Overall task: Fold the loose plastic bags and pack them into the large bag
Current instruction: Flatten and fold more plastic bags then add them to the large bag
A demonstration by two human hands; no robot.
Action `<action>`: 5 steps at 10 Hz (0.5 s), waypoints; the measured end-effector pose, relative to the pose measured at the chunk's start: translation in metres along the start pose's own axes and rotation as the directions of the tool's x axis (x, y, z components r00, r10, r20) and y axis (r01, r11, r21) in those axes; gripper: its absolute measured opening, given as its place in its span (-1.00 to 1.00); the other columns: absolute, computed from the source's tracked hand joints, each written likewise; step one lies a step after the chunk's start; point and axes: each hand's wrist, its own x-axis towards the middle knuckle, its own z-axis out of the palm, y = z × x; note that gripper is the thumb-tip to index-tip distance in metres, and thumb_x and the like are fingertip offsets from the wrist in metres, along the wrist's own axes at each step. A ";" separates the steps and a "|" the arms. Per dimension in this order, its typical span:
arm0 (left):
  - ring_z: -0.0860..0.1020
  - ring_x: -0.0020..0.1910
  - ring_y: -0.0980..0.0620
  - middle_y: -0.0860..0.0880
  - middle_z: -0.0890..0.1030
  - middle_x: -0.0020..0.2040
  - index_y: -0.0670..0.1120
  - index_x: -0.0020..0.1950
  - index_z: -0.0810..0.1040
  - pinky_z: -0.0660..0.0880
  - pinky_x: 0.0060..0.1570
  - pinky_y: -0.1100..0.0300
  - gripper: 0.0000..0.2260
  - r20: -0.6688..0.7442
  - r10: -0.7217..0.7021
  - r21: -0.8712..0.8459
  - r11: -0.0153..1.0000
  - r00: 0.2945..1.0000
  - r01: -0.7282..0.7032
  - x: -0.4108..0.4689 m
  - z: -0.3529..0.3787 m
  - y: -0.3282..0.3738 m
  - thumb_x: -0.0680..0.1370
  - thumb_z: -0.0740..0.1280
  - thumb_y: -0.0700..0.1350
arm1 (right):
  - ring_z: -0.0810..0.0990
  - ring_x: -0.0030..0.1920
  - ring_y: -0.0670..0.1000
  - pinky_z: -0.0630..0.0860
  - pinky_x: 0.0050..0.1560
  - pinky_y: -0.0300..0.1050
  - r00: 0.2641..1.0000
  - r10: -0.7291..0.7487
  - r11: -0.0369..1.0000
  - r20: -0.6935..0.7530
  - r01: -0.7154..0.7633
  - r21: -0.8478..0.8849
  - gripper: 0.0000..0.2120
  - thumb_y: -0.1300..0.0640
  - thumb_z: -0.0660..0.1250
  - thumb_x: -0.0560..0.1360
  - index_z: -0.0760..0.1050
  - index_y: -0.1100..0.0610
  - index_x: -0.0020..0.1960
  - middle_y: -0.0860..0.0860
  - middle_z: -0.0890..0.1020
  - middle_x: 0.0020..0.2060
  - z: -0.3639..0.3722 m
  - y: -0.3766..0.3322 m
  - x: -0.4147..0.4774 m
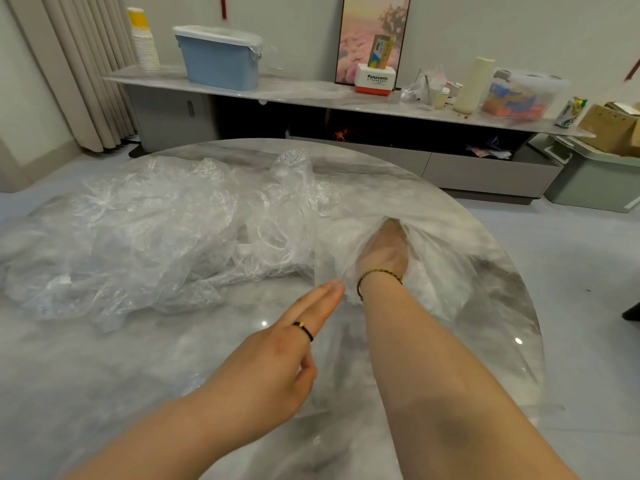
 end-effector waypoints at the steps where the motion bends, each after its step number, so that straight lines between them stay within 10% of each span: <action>1: 0.52 0.03 0.19 0.71 -0.43 0.00 0.45 0.14 -0.38 0.34 0.11 0.46 -0.24 0.003 -0.017 0.012 1.000 1.000 0.017 0.005 0.001 -0.002 0.57 0.16 -0.21 | 0.41 0.25 0.18 0.33 0.11 -0.13 0.997 -0.074 0.984 0.022 0.077 -0.160 -0.71 0.30 0.11 0.56 0.36 0.31 0.26 0.21 0.45 0.17 0.017 0.013 0.020; 2: 0.51 0.03 0.19 0.71 -0.42 -0.04 0.44 0.13 -0.41 0.34 0.10 0.47 -0.24 0.007 -0.031 0.020 0.999 1.000 0.031 0.008 0.000 -0.003 0.58 0.15 -0.20 | 0.52 0.03 0.12 0.43 0.01 -0.12 0.984 -0.137 0.956 0.118 0.162 -0.244 -0.83 0.28 0.13 0.54 0.44 0.21 0.08 0.07 0.46 -0.06 0.029 0.018 0.025; 3: 0.50 0.03 0.19 0.70 -0.43 -0.03 0.43 0.14 -0.41 0.35 0.10 0.43 -0.24 0.012 -0.026 0.033 0.999 1.000 0.025 0.008 0.000 -0.003 0.58 0.16 -0.19 | 0.45 0.14 0.09 0.36 0.10 -0.14 0.916 -0.216 0.827 0.339 0.356 -0.434 -0.70 0.17 0.10 0.57 0.34 0.13 0.29 0.09 0.44 0.19 0.029 0.026 0.018; 5: 0.50 0.07 0.22 0.69 -0.45 -0.03 0.44 0.13 -0.42 0.35 0.11 0.44 -0.24 0.027 -0.043 0.033 0.999 0.999 0.042 0.008 0.003 -0.006 0.58 0.14 -0.20 | 0.01 0.46 0.20 0.00 0.42 0.12 0.870 -0.121 0.288 0.478 0.491 -0.822 -0.47 0.06 -0.03 0.61 -0.08 0.15 0.52 0.11 -0.02 0.50 0.020 0.026 0.031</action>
